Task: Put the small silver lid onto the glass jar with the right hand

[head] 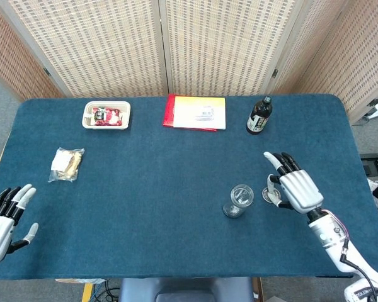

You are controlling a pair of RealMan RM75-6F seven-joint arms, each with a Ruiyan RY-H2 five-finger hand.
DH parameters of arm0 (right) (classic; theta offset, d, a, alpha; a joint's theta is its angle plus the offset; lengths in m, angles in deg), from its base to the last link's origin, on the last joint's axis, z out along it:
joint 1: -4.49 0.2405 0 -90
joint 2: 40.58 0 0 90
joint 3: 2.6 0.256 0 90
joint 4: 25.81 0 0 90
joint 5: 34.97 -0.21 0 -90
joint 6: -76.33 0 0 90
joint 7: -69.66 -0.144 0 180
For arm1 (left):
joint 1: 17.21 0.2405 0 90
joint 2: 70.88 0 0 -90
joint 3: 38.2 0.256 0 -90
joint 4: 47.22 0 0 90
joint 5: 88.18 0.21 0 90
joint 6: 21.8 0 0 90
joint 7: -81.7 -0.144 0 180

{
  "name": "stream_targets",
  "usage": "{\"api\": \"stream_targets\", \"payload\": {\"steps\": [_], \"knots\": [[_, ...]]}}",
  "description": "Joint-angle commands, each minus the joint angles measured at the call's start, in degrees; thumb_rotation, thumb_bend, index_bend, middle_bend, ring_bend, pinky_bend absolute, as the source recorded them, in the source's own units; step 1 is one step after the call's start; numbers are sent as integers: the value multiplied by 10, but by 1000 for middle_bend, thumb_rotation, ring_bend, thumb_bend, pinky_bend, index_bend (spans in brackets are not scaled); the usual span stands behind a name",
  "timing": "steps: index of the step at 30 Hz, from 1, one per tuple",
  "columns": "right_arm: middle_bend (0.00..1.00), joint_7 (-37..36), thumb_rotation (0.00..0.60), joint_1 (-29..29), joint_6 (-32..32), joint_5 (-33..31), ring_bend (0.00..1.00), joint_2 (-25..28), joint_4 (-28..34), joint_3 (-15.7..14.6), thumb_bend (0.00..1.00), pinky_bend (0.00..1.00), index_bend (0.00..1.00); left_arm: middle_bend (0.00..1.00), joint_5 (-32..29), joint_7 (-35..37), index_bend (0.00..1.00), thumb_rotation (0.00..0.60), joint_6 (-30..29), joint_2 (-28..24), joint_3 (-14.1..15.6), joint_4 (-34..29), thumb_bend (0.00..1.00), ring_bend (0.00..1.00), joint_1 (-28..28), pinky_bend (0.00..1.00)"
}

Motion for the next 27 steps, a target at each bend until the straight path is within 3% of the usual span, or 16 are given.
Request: {"api": "stream_targets", "payload": {"steps": [1, 8, 27], "knots": [[27, 38, 600, 0, -13, 1, 0, 37, 56, 13, 390, 0, 641, 47, 0, 0, 0, 600, 0, 0, 0, -1, 374, 0, 0, 0], [26, 70, 600, 6, -14, -9, 0, 47, 99, 23, 389, 0, 640, 47, 3, 9, 0, 600, -8, -3, 1, -2, 374, 0, 3, 0], [26, 126, 600, 54, 29, -51, 0, 1, 105, 42, 388, 0, 641, 47, 5, 34, 0, 600, -24, -15, 1, -6, 375, 0, 10, 0]]}}
